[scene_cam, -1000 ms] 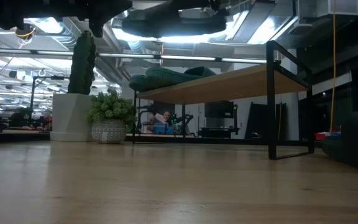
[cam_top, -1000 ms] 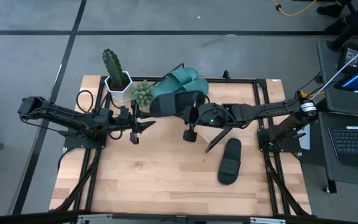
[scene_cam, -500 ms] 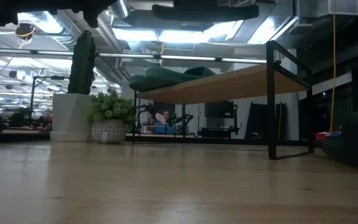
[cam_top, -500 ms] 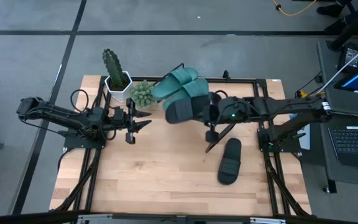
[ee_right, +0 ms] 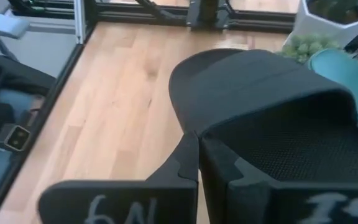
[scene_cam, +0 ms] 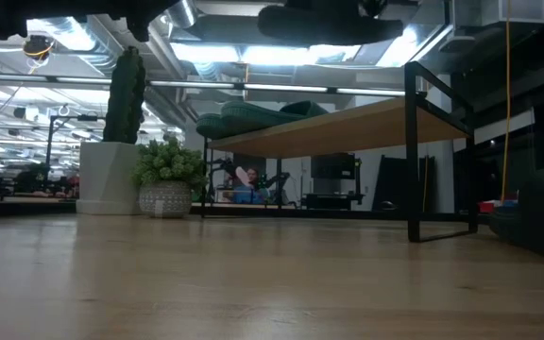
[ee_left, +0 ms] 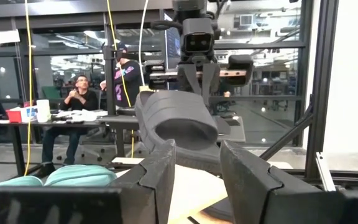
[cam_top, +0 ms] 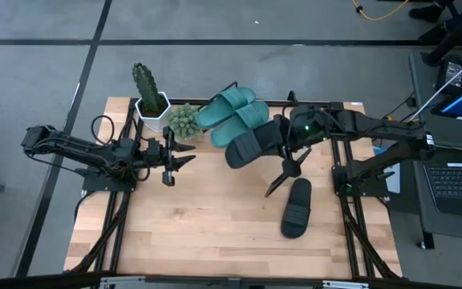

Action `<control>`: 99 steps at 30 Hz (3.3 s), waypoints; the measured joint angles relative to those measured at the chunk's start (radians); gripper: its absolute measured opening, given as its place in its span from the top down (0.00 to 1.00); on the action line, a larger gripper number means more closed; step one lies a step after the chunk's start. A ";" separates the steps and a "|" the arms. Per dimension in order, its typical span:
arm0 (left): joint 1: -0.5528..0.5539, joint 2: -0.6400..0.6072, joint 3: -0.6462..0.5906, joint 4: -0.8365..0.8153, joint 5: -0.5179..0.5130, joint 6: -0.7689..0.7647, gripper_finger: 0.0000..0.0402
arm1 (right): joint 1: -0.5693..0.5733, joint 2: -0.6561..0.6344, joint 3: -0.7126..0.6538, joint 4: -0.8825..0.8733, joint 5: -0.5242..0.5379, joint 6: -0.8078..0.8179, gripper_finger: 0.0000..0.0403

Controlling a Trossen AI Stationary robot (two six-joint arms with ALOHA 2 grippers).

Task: Pick and place slides into the shelf
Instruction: Put the top black slides on the shelf

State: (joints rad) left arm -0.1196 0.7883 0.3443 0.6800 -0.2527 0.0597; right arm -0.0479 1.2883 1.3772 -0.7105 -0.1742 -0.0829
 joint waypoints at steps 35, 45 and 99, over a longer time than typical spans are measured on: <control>0.000 0.000 0.000 -0.014 0.000 0.003 0.70 | -0.134 -0.203 -0.501 0.430 -0.289 -0.035 0.99; 0.002 0.000 0.000 -0.014 0.000 0.003 0.70 | -0.240 -0.180 -0.502 0.425 -0.466 -0.084 0.99; 0.002 0.002 0.001 -0.014 -0.001 0.031 0.70 | -0.474 0.041 -0.502 0.495 -0.720 -0.365 0.99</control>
State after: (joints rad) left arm -0.1181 0.7898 0.3450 0.6661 -0.2535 0.0907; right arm -0.5217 1.3289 0.8753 -0.2156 -0.8944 -0.4477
